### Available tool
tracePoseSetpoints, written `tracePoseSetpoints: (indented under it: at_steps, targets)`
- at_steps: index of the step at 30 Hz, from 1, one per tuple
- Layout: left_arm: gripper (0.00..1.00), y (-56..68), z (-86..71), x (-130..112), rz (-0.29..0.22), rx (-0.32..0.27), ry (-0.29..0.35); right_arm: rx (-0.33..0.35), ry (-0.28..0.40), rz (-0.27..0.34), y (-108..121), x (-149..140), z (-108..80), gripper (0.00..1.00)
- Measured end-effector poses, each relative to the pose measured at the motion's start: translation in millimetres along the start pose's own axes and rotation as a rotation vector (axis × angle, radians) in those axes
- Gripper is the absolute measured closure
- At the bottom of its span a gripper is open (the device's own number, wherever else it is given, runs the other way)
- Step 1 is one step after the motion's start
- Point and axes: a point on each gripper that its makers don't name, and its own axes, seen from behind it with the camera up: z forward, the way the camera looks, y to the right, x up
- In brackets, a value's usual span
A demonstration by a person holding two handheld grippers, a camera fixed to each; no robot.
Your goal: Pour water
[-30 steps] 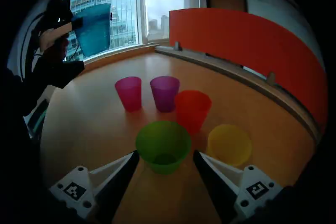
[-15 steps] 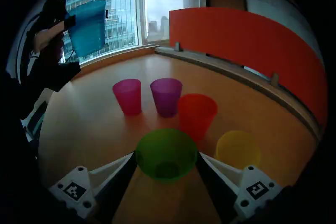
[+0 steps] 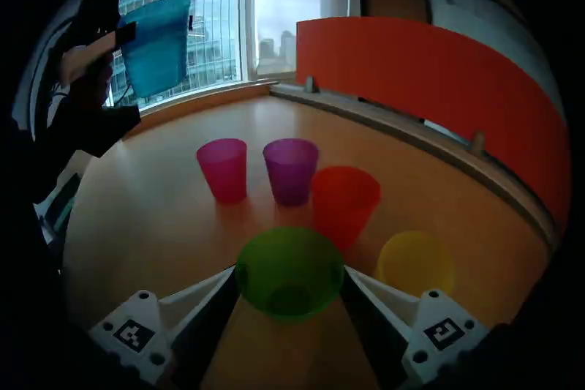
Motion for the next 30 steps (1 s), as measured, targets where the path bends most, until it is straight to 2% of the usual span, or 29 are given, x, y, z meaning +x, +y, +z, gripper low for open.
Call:
tracePoseSetpoints:
  at_steps: [16, 30]
  targets:
    - [0.14, -3.2, 4.5, 3, -0.022, 0.016, 0.003, -0.005, 0.101, -0.013, -5, 36, -25.3, 0.07]
    - [0.14, -10.3, 13.7, 13, -0.063, 0.042, 0.043, 0.001, 0.255, -0.028, -20, 87, -53.5, 0.08]
